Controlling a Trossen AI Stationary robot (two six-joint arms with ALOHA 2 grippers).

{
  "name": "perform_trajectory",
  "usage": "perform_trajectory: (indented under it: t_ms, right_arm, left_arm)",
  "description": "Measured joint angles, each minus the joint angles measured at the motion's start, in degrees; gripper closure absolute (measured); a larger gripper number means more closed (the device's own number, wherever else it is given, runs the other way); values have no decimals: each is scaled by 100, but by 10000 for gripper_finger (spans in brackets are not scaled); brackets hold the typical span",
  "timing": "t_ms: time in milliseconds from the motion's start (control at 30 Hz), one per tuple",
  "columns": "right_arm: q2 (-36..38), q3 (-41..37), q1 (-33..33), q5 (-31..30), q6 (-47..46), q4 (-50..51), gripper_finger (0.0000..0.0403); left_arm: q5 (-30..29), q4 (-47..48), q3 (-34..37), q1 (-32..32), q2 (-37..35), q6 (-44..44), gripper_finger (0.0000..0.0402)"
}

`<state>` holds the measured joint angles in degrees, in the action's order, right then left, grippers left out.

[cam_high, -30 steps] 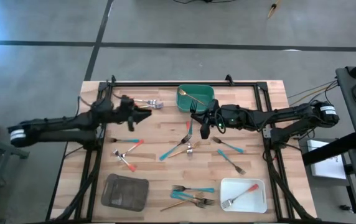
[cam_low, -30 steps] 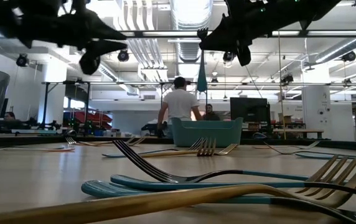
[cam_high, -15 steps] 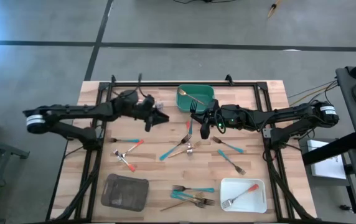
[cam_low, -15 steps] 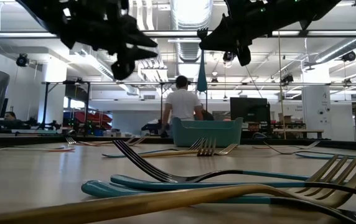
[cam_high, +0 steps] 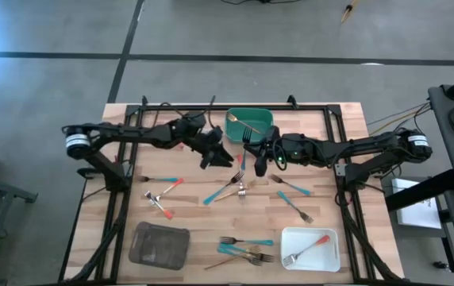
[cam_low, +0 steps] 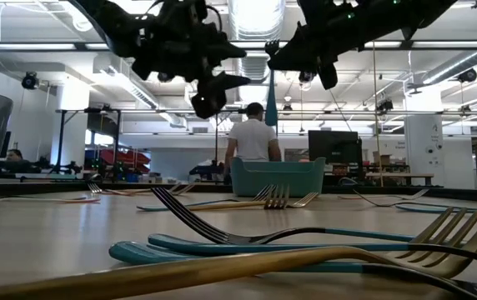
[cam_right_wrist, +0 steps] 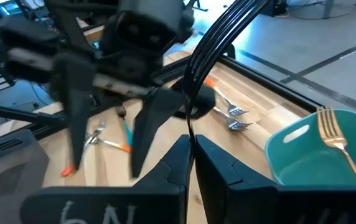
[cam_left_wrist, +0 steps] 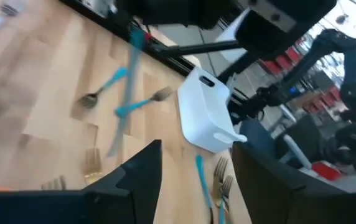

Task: Sort silverware by color (type)
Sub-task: Put the blue fork into the black bin

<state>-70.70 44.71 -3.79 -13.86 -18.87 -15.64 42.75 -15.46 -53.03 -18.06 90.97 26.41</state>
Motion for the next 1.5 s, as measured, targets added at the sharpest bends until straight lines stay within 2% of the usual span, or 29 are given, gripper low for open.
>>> perform_trajectory:
  t_ms: [200, 467, 700, 1100, 1500]
  right_arm:
    - [-32, 0, 3, -24, -66, 11, 390]
    - [-43, 0, 15, 76, -341, -34, 390]
    - [-246, 0, 28, 78, -452, -589, 390]
    - [-260, 8, 28, 76, -348, -745, 390]
    - [-262, 271, 28, 76, 217, -743, 390]
  left_arm:
    - [-358, -2, -90, 178, 232, -145, 238]
    - [-849, -166, -47, 172, 77, -185, 255]
    - [-1284, -340, -40, 163, 77, -194, 260]
    - [-1382, -342, -31, 174, 77, -195, 266]
    - [-1390, -506, -29, 174, 77, -194, 317]
